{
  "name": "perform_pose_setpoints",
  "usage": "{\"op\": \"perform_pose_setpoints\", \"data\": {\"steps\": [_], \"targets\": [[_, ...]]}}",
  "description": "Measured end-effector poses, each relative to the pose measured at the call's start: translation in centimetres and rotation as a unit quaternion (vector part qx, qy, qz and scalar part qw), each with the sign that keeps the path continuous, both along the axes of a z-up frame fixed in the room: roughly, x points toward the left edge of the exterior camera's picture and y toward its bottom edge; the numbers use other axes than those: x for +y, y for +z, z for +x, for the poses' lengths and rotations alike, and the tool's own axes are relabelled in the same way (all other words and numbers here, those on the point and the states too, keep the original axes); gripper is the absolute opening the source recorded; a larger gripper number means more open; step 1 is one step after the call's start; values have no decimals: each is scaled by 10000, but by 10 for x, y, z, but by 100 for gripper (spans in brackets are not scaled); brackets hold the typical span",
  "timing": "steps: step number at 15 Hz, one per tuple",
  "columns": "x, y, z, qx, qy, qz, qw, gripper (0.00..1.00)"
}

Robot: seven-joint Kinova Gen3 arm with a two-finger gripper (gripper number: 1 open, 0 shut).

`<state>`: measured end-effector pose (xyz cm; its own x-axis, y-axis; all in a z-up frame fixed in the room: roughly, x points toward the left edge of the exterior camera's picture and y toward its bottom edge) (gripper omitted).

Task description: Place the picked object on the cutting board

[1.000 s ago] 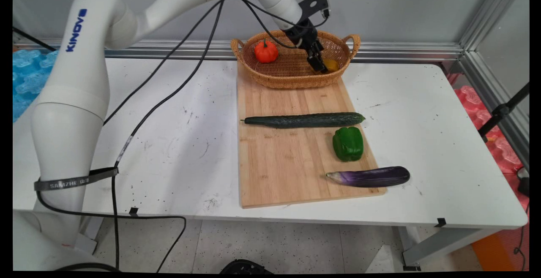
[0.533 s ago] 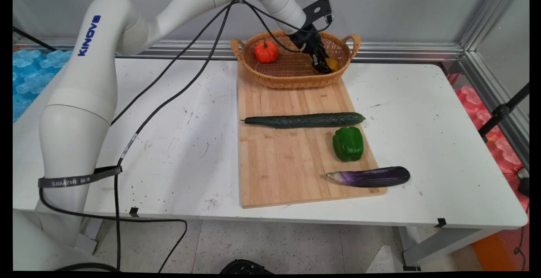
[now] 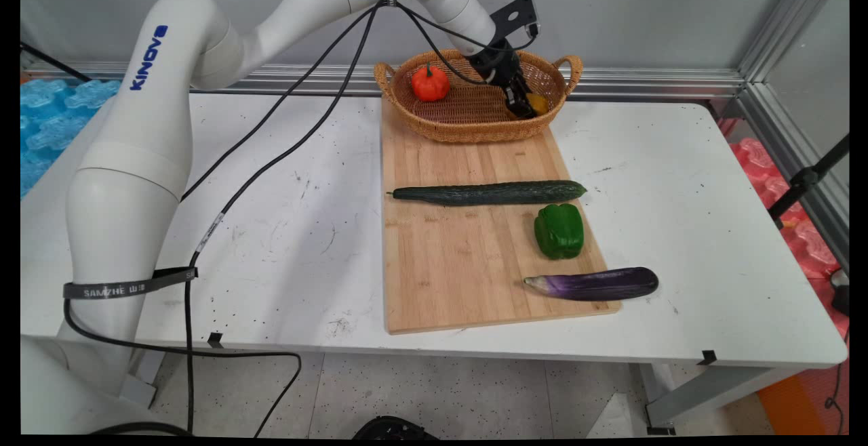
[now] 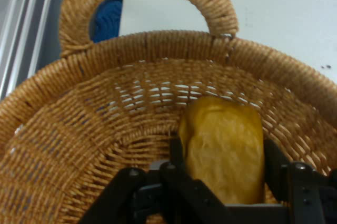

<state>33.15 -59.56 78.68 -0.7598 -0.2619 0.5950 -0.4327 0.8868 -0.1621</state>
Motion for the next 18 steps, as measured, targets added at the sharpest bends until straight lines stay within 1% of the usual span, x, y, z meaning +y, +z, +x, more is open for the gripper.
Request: {"op": "perform_pose_setpoints", "data": {"steps": [4,9,13,15,18], "targets": [[9,18,-2,37,236,-22,9997,0],[42,59,-17,54,481,-13,9988,0],[81,96,-35,150,651,98,9977,0],[99,107,-41,186,706,189,9971,0],[135,122,-46,240,797,404,9957,0]]}}
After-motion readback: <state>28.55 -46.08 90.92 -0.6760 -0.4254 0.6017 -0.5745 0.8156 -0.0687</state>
